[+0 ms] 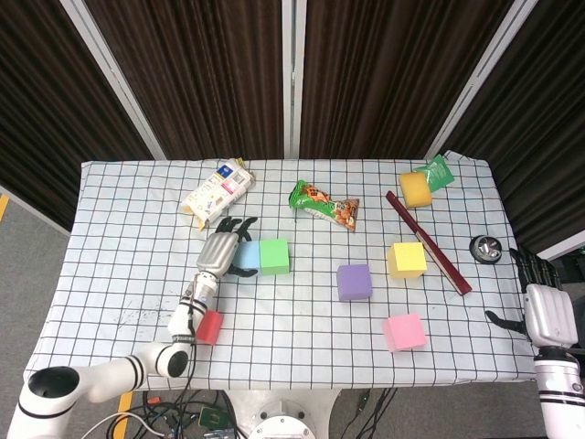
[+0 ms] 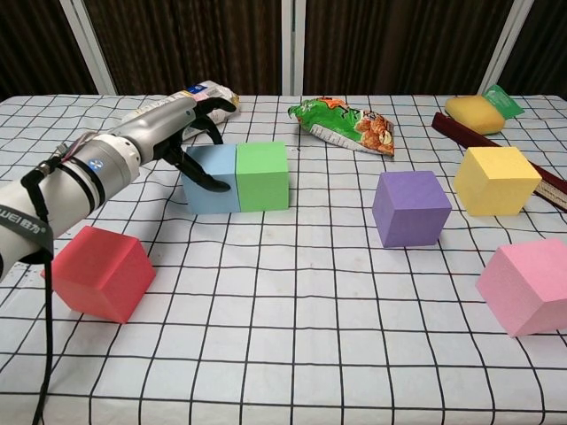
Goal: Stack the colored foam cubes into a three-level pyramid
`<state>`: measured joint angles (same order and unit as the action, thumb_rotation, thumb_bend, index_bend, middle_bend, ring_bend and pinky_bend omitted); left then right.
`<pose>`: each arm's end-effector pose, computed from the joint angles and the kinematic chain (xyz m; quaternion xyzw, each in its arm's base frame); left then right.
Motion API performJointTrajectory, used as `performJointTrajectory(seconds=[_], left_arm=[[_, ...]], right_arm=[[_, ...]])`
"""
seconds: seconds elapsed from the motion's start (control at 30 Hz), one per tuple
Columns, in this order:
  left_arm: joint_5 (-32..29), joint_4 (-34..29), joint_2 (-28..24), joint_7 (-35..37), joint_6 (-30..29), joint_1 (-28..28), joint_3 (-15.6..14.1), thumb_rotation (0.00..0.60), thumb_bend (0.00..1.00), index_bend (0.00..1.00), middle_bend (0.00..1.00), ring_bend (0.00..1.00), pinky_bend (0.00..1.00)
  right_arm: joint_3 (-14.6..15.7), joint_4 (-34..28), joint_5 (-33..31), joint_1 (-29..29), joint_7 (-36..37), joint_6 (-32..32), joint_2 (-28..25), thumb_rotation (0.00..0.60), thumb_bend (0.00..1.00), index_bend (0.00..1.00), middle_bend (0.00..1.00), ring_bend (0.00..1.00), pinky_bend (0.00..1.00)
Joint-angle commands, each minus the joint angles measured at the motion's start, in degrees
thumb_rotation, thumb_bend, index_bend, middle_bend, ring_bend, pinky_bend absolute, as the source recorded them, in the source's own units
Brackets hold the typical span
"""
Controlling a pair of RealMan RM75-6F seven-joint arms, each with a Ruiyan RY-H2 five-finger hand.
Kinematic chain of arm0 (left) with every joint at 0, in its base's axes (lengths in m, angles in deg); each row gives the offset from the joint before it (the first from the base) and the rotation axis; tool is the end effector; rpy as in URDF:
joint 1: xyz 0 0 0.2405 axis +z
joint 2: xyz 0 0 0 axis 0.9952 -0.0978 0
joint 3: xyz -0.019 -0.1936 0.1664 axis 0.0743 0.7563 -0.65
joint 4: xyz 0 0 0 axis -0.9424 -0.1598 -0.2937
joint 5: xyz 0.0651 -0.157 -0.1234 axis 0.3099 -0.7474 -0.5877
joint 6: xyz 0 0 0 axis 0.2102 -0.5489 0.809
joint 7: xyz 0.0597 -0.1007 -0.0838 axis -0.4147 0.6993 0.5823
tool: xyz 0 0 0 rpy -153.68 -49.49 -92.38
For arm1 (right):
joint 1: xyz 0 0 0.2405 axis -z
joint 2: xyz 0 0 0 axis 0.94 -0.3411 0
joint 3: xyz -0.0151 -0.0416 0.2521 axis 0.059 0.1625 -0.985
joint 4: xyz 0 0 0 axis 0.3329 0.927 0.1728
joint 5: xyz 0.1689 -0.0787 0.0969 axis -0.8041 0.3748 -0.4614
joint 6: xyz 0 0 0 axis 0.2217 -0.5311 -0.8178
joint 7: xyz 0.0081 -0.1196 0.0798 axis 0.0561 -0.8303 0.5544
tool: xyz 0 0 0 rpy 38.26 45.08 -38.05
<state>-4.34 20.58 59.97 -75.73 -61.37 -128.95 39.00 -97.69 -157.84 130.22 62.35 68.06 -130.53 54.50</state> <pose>-0.1363 0.3684 -0.0872 -0.6391 -0.4904 -0.4509 0.3845 -0.3134 -0.2115 0.1575 0.5389 -0.4482 0.3807 0.6031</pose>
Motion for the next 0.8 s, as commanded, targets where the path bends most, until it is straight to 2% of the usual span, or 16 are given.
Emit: performJointTrajectory(seconds=[0.03, 0.33, 0.6, 0.8], left_arm=[[0.0, 0.2, 0.2, -0.1, 0.1, -0.1, 0.0, 0.600, 0.11, 0.10, 0.48, 0.11, 0.03], [0.3, 0.9, 0.4, 0.5, 1.0, -0.3, 0.1, 0.600, 0.10, 0.10, 0.46, 0.11, 0.03], [0.9, 1.1, 0.0, 1.6, 2.1, -0.4, -0.3, 0.600, 0.08, 0.09, 0.31, 0.11, 0.03], [1.0, 1.2, 0.1, 1.9, 2.3, -0.3, -0.4, 0.600, 0.07, 0.09, 0.28, 0.11, 0.03]], right_arm=[[0.0, 0.1, 0.0, 0.0, 0.1, 0.0, 0.0, 0.600, 0.00, 0.00, 0.00, 0.00, 0.00], [0.1, 0.3, -0.4, -0.1, 0.0, 0.5, 0.1, 0.600, 0.00, 0.00, 0.00, 0.00, 0.00], [0.1, 0.5, -0.5, -0.1, 0.1, 0.6, 0.3, 0.600, 0.00, 0.00, 0.00, 0.00, 0.00], [0.1, 0.6, -0.5, 0.0, 0.2, 0.6, 0.3, 0.600, 0.00, 0.00, 0.00, 0.00, 0.00]])
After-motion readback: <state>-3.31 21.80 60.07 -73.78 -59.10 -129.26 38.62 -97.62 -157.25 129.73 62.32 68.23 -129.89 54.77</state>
